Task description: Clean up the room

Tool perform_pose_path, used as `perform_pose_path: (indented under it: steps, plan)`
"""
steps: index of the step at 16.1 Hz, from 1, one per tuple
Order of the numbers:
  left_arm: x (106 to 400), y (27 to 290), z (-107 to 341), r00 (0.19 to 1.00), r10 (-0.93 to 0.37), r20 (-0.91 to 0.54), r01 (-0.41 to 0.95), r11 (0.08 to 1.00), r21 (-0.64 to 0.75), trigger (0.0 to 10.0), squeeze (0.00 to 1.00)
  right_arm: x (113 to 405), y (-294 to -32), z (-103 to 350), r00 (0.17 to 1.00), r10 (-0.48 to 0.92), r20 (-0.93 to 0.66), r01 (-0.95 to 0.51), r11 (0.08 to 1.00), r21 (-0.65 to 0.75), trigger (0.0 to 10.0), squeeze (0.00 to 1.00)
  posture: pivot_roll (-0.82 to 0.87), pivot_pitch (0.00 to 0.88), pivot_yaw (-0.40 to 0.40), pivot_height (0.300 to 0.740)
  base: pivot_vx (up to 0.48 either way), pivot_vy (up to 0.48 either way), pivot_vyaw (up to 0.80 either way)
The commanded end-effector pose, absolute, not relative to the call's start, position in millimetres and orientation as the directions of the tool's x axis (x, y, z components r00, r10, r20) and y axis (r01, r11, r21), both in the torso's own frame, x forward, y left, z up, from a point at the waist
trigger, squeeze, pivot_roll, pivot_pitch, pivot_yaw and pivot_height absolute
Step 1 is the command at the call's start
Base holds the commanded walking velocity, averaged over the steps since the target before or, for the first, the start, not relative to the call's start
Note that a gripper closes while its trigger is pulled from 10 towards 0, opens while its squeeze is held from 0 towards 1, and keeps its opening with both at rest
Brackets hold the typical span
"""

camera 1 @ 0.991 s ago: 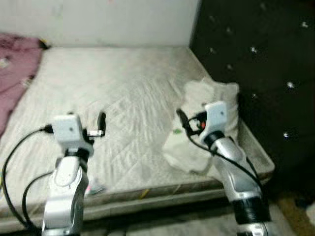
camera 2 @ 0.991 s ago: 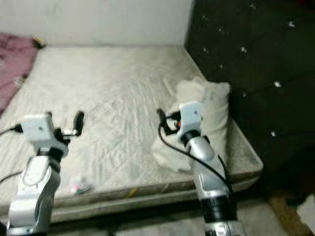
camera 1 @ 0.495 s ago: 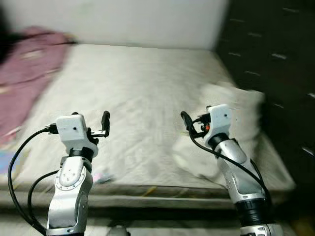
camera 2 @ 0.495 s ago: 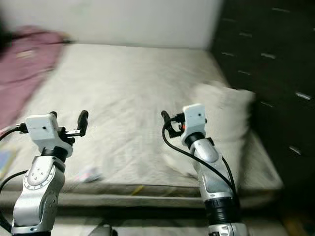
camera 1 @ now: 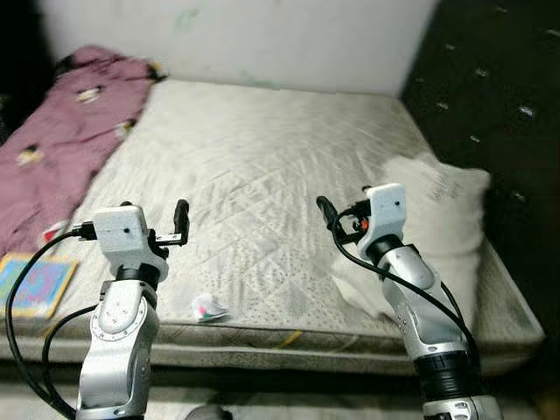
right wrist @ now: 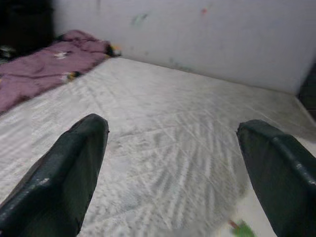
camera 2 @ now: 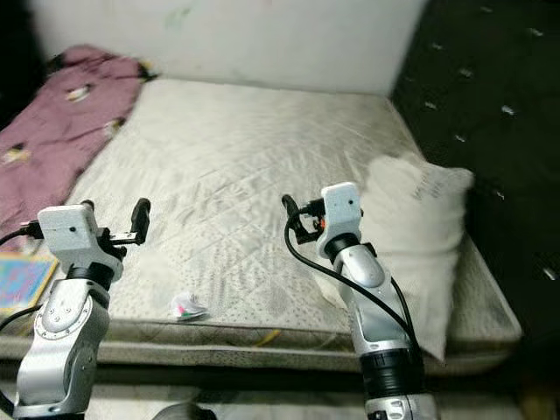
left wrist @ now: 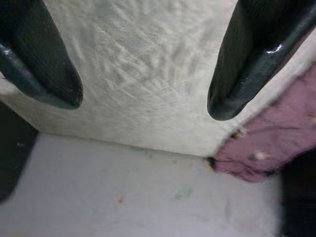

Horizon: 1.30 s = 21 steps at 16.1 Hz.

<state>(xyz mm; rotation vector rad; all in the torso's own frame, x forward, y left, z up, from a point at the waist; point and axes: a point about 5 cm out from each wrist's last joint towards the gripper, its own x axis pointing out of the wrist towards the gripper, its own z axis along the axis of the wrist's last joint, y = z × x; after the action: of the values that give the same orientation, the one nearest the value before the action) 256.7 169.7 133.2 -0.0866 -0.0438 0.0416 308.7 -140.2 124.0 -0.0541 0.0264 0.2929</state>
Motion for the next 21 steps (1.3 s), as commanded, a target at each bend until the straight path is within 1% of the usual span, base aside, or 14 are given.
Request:
perform_pose_path:
  steps: [1, 14, 21]
  plan:
    - [256.9, 166.1, 133.7, 0.999, 0.029, 0.043, -0.025, 0.996, -0.086, 10.0, 0.00, 309.8, -142.7, 124.8, 0.958, 0.283, -0.036, -0.285, 0.957, -0.049, 10.0, 0.00, 0.05, 0.000, -0.059, 0.740, 0.000, 0.480, 0.00]
    - [258.0, 166.3, 135.0, 0.998, 0.041, 0.050, -0.037, 0.995, -0.088, 10.0, 0.00, 312.7, -143.8, 124.5, 0.960, 0.276, -0.050, -0.278, 0.960, -0.044, 10.0, 0.00, 0.04, 0.000, -0.062, 0.740, 0.000, 0.468, 0.00]
    - [257.7, 167.8, 136.8, 0.997, 0.051, 0.062, -0.045, 0.994, -0.099, 10.0, 0.00, 313.4, -143.1, 124.4, 0.958, 0.282, -0.058, -0.284, 0.958, -0.044, 10.0, 0.00, 0.04, 0.000, -0.064, 0.740, 0.000, 0.000, 0.00]
